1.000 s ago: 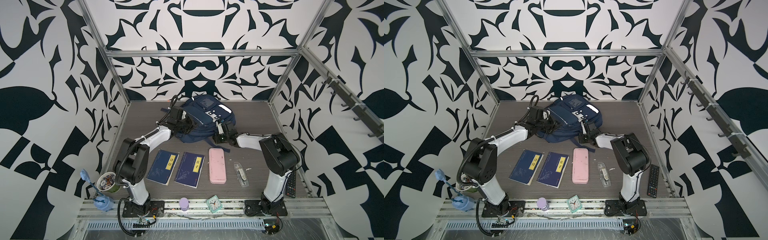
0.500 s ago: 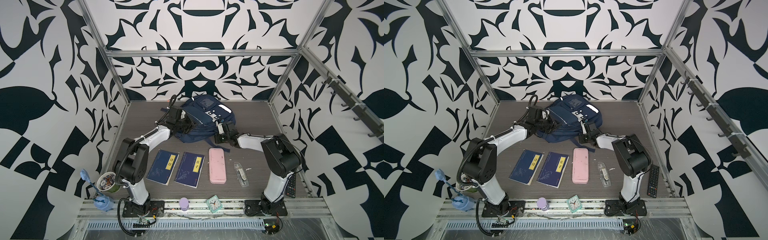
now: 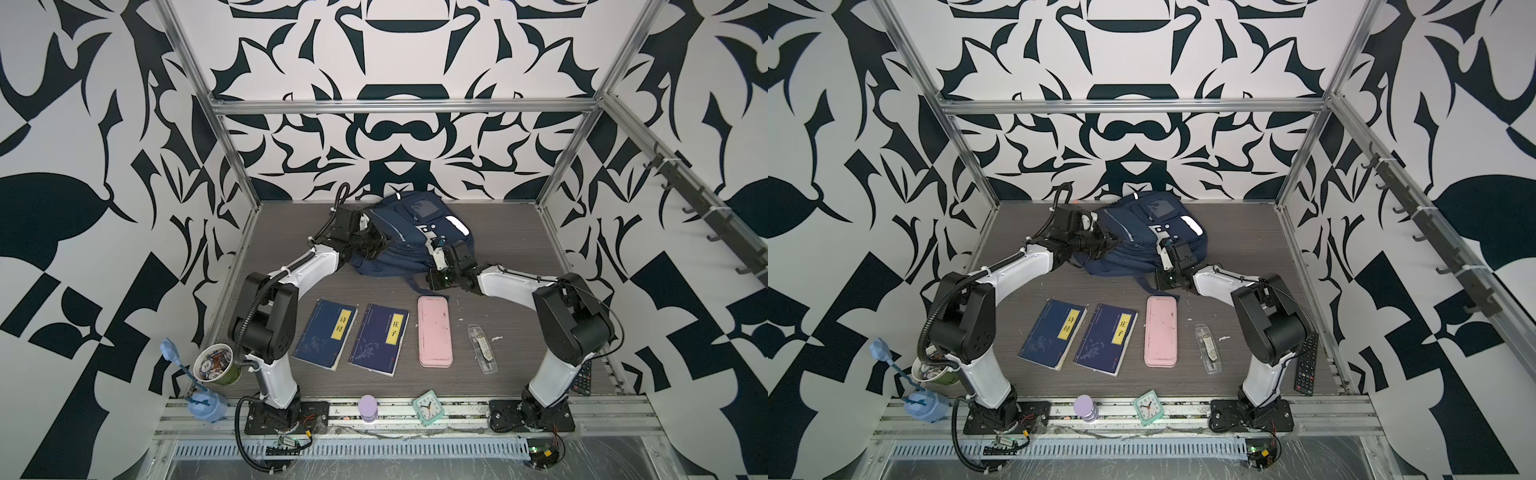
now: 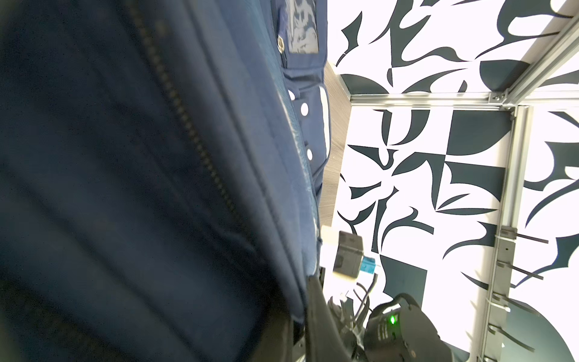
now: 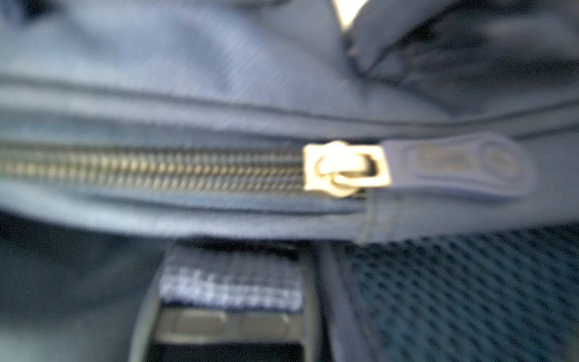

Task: Pack books, pencil case, and school supplies into a backpack
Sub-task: Unzip the student bag at the top-center of the table.

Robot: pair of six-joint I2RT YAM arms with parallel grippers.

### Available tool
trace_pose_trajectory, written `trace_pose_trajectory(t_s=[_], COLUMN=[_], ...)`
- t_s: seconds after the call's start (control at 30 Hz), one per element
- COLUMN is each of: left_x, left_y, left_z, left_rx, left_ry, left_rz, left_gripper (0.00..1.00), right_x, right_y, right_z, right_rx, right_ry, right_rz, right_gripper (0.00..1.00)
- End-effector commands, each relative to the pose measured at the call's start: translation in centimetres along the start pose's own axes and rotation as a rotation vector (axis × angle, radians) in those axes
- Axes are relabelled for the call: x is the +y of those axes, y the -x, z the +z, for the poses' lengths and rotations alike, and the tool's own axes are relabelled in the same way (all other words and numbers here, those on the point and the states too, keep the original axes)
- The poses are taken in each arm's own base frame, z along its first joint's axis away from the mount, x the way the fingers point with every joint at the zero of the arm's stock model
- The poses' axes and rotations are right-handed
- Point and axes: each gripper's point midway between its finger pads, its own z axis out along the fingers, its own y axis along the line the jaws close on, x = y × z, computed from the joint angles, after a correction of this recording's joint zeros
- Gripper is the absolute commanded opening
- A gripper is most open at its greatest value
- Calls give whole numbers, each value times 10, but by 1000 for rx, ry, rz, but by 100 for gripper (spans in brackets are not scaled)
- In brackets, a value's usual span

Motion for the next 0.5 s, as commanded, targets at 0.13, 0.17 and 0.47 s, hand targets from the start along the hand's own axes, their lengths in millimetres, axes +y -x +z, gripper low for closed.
trace_pose_trajectory(t_s=[0.13,0.17,0.47], left_x=[-25,-24,-24], left_y=[13,13,21], left_z=[3,3,0], left_rx=[-33,-34,-41], left_ry=[-88,-88,-92], left_rz=[44,41,39], left_gripper=[0,0,0], right_x=[53,54,45], right_y=[18,20,22], right_z=[-8,-8,-16], right_rx=[-2,-5,9], right_ry=[162,167,98], right_rz=[-50,-48,-32], right_gripper=[8,9,22])
